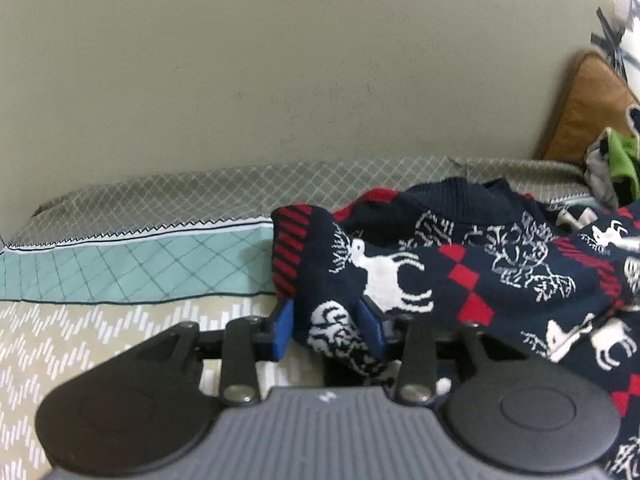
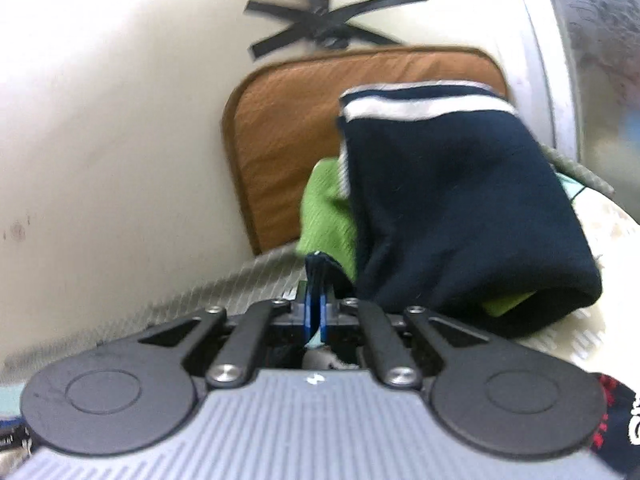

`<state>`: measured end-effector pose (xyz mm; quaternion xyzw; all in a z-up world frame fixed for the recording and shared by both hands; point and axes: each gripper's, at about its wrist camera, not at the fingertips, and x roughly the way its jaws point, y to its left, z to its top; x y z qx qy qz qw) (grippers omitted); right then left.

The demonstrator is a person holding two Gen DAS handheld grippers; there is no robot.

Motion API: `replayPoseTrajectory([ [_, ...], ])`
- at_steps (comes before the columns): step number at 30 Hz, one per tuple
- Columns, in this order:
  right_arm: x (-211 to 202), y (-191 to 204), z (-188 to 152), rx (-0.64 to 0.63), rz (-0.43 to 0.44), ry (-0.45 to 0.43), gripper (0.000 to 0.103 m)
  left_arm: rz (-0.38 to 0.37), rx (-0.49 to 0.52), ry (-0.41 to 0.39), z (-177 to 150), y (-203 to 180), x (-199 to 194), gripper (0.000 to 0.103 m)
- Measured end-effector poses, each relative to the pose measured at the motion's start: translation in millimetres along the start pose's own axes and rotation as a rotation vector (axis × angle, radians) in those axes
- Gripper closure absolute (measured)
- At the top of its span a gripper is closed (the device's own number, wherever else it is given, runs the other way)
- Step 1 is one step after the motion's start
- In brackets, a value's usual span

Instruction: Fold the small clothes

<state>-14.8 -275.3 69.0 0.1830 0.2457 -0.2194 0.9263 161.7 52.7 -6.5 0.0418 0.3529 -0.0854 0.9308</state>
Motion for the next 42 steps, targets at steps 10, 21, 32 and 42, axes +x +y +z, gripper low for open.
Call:
replayPoseTrajectory([
  [10,-17.7,99.8,15.4,-0.171,0.303,-0.043,0.096,-0.068,-0.167,-0.089,15.7,35.8,-29.2,0.066],
  [21,40.5,146.8,-18.9,-0.311,0.467,0.23,0.055,-0.139,-0.244,-0.041,14.5,58.1,-16.4,0.062],
  [32,91.5,75.0,-28.6,-0.139,0.293,0.335,0.086,-0.107,-0.175,-0.013,4.2,39.5,4.3,0.062],
  [42,102.6,91.1,-35.7,-0.46,0.105,0.155,0.086,-0.049,-0.069,-0.028,3.8,25.2,5.6,0.045],
])
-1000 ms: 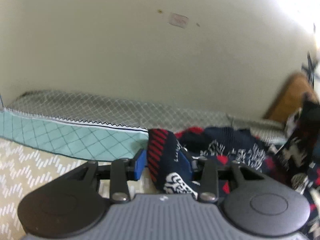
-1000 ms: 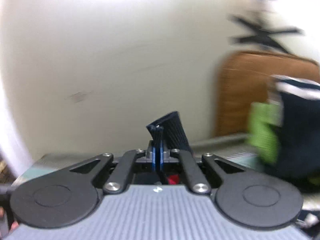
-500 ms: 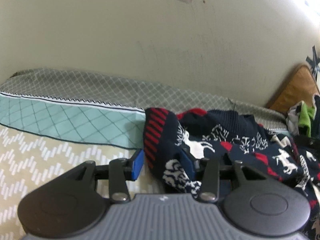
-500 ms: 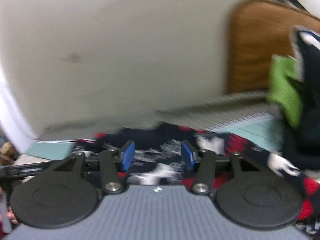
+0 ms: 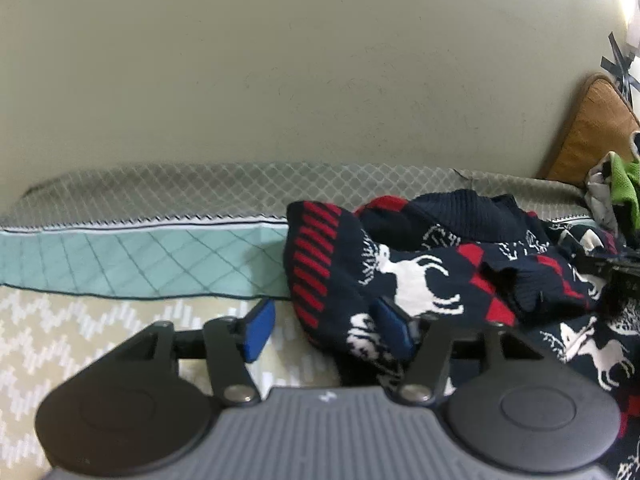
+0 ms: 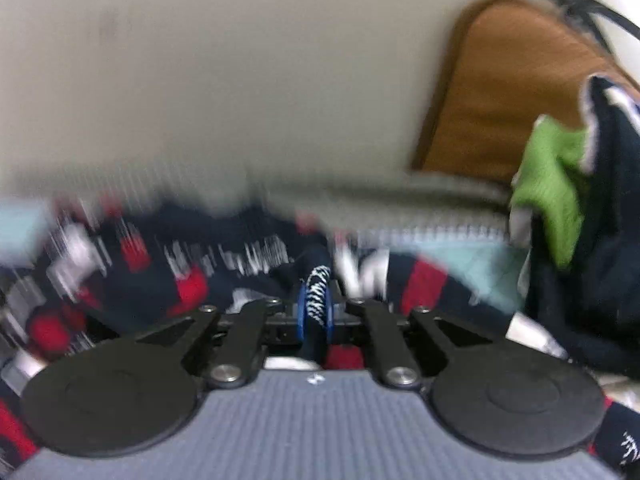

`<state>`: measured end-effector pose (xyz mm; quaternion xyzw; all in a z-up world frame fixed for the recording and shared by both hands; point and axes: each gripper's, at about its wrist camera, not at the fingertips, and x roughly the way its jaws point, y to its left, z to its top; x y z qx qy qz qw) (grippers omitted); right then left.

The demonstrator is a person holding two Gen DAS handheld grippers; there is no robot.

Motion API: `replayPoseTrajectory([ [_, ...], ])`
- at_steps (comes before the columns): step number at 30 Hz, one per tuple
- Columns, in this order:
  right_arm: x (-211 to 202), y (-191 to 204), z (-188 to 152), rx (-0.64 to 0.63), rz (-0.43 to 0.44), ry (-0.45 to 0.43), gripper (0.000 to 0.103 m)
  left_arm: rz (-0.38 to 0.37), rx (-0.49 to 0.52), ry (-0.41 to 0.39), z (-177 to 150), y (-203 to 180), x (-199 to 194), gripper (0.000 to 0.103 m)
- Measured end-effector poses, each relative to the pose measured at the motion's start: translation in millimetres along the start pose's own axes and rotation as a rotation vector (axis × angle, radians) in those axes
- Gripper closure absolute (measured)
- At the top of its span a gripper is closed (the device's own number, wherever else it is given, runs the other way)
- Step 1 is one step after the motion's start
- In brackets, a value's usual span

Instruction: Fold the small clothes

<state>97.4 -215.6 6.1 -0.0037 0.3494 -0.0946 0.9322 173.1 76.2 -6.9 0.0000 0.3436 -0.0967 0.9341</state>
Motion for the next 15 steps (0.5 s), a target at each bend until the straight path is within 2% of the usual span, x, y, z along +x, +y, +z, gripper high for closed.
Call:
replayPoseTrajectory([
  [2,2.1,-3.4,-1.2,0.015,-0.009,0.009,0.078,0.002,-0.026,-0.021,5.3,8.4,-9.1,0.046],
  [4,1.0,-11.1,-1.7,0.047,-0.011,0.007,0.063,0.031,-0.061,-0.037,10.8,18.6,-17.7,0.048],
  [6,-22.2,-17.5,-1.7,0.123,0.003,-0.028,0.063,0.047,-0.097,-0.043,14.7,28.3,-25.2,0.05],
  [8,-45.0,-27.1,-5.8,0.181,0.036,-0.063,0.063,0.02,-0.122,-0.047,17.1,32.6,-31.8,0.051],
  [12,-92.7,-51.9,-29.6,0.262,0.079,-0.072,0.064,-0.037,-0.086,-0.074,15.6,18.2,-43.6,0.055],
  [15,-130.8,-84.2,-57.5,0.372,0.009,-0.082,0.064,-0.109,-0.032,-0.095,11.3,-5.2,-47.4,0.056],
])
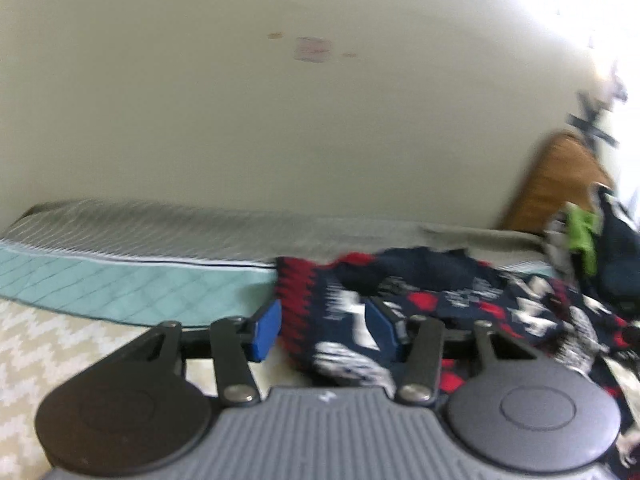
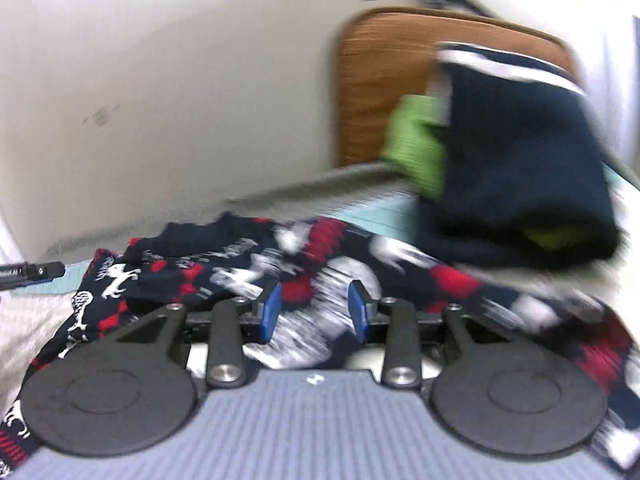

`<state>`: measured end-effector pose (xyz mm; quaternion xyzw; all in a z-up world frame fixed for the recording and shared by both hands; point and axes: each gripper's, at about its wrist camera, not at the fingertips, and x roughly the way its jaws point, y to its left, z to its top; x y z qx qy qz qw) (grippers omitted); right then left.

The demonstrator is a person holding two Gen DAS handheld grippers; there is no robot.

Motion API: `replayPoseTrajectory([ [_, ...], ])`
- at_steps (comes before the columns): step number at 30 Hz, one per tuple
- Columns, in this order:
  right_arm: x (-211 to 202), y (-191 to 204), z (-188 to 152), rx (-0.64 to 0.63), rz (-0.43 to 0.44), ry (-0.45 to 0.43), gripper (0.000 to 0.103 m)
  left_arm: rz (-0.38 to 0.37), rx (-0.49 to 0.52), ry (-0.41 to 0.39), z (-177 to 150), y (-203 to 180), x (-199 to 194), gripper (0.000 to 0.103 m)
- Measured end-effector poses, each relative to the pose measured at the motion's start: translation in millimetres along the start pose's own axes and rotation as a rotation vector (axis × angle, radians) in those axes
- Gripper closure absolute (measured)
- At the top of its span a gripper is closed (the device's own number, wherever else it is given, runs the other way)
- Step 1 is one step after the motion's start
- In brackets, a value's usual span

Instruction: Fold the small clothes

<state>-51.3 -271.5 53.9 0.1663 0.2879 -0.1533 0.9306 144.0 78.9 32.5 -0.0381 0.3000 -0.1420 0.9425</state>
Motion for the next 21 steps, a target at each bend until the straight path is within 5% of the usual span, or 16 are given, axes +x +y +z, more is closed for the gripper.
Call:
replayPoseTrajectory([
  [3,-38.5,-49.1,-14.1,0.136,-0.094,-0.028,0.064,-0.046,0.078,0.02,-9.0,-23.3,6.6,0.056],
  [9,-101.1,-97.4,-27.5,0.222,-0.265,-0.115,0.062,0.031,0.242,0.095,-36.0,-51.4,37.2,0.055],
  [16,-78.6,-122.1,-16.1,0.562,0.022,-0.087,0.062,0.035,0.243,0.088,-35.4,-52.3,37.2,0.054],
  [21,-12.9,-122.2,1.6,0.772,0.036,0.0,0.062,0.027,0.243,0.088,-36.1,-52.0,35.2,0.053],
])
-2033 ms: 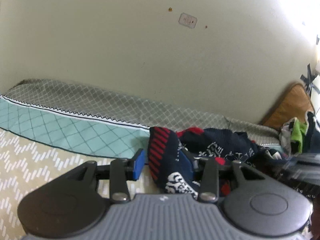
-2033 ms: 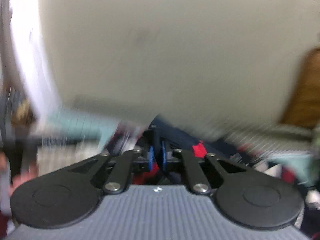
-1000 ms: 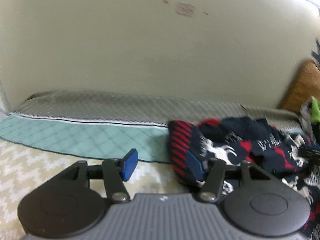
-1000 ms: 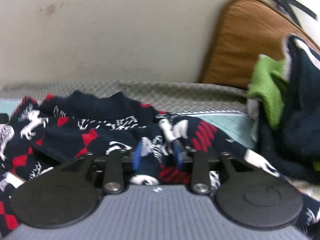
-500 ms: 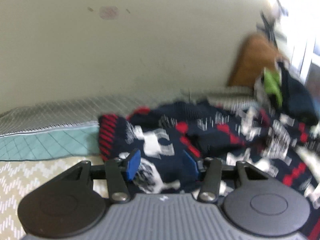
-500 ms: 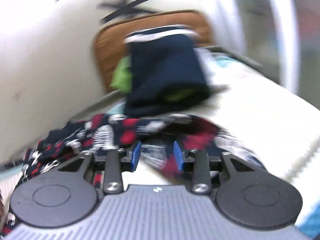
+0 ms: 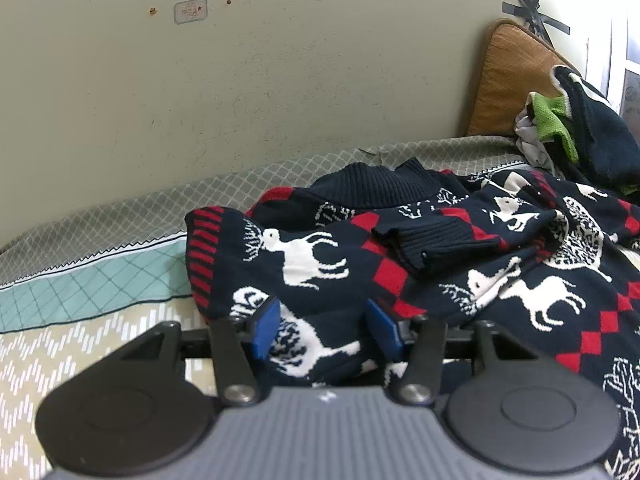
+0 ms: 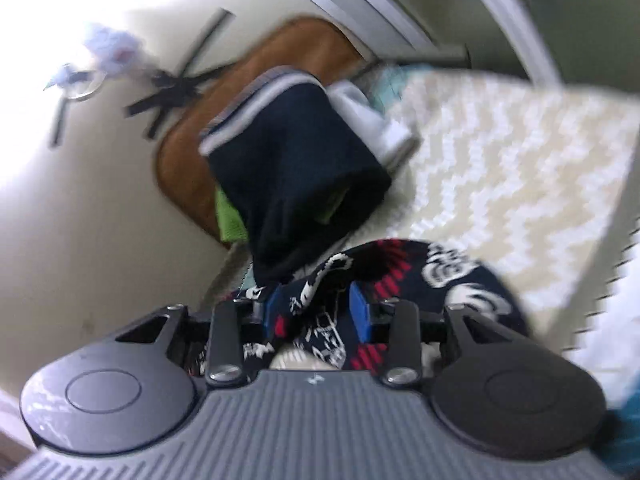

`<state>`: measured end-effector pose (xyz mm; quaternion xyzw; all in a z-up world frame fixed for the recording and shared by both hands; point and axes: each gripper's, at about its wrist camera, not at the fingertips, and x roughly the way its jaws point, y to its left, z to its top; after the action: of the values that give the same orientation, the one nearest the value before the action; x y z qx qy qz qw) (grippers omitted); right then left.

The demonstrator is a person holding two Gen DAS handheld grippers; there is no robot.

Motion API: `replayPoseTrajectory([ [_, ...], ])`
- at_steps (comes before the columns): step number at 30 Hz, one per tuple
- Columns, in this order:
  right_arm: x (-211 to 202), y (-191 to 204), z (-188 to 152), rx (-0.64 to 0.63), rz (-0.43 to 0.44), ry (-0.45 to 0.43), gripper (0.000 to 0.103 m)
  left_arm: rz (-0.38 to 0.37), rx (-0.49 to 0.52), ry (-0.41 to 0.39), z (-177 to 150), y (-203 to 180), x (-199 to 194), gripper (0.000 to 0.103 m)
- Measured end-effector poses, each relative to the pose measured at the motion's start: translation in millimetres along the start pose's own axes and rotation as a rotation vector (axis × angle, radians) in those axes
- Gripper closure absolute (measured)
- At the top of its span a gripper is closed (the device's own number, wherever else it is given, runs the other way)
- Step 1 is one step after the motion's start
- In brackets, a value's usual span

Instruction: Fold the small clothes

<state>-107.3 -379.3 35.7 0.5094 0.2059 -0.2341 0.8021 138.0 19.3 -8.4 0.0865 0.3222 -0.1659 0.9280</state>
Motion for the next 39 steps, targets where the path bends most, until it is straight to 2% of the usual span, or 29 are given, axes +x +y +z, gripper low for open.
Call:
replayPoseTrajectory([
  [5,41.2,-24.8,16.3,0.335,-0.041,0.017,0.063,-0.017,-0.01,0.001,-0.3,2.3,-0.8,0.051],
  [6,47.3,-31.2,20.5,0.376,-0.037,0.012,0.076,-0.018,-0.01,0.001,-0.4,2.1,-0.7,0.051],
  [7,50.6,-32.5,22.9,0.382,-0.058,0.01,0.09,-0.019,-0.011,0.001,-0.4,2.2,-0.5,0.051],
  [9,50.2,-26.3,23.1,0.345,-0.072,-0.01,0.09,-0.022,-0.016,0.002,-0.2,2.9,-0.3,0.051],
  [11,42.8,-1.2,22.9,0.231,-0.063,-0.064,0.09,-0.031,-0.034,0.004,1.2,4.9,-0.6,0.051],
  [13,32.5,48.6,18.8,0.008,-0.022,-0.146,0.09,-0.054,-0.082,0.0,5.0,10.6,-3.3,0.05],
  [15,26.4,115.8,0.3,-0.325,0.029,-0.218,0.09,-0.104,-0.164,-0.024,10.6,22.8,-10.9,0.049],
  [17,29.8,185.0,-42.7,-0.703,0.086,-0.281,0.09,-0.155,-0.248,-0.052,14.8,37.9,-19.2,0.049],
  [19,41.0,230.6,-96.6,-1.02,0.183,-0.307,0.09,-0.202,-0.339,-0.079,16.7,55.4,-26.7,0.047],
  [20,50.6,246.6,-126.4,-1.147,0.248,-0.286,0.09,-0.222,-0.383,-0.09,16.9,64.4,-29.5,0.045],
  [22,73.3,261.9,-176.8,-1.318,0.344,-0.2,0.09,-0.247,-0.441,-0.105,16.7,79.1,-32.3,0.043],
  [24,101.8,262.7,-226.9,-1.476,0.381,-0.106,0.09,-0.24,-0.465,-0.111,17.0,89.1,-30.6,0.039],
  [26,129.7,252.2,-264.2,-1.602,0.37,0.003,0.089,-0.218,-0.469,-0.091,15.7,92.7,-24.6,0.038],
  [29,154.6,237.3,-275.0,-1.619,0.312,0.172,0.087,-0.206,-0.463,-0.048,12.8,94.5,-14.4,0.038],
  [31,156.2,232.2,-256.1,-1.559,0.304,0.219,0.08,-0.201,-0.443,-0.038,12.1,91.5,-12.7,0.038],
  [33,143.7,228.1,-224.4,-1.467,0.322,0.216,0.072,-0.196,-0.419,-0.05,12.3,88.7,-16.0,0.038],
  [36,119.0,212.6,-168.8,-1.281,0.332,0.148,0.069,-0.188,-0.396,-0.071,15.1,84.0,-22.7,0.037],
  [38,114.4,201.6,-137.3,-1.197,0.262,0.089,0.064,-0.182,-0.39,-0.076,18.4,80.1,-22.6,0.035],
  [39,117.1,198.0,-127.1,-1.183,0.194,0.058,0.056,-0.184,-0.388,-0.069,21.3,77.0,-20.4,0.035],
])
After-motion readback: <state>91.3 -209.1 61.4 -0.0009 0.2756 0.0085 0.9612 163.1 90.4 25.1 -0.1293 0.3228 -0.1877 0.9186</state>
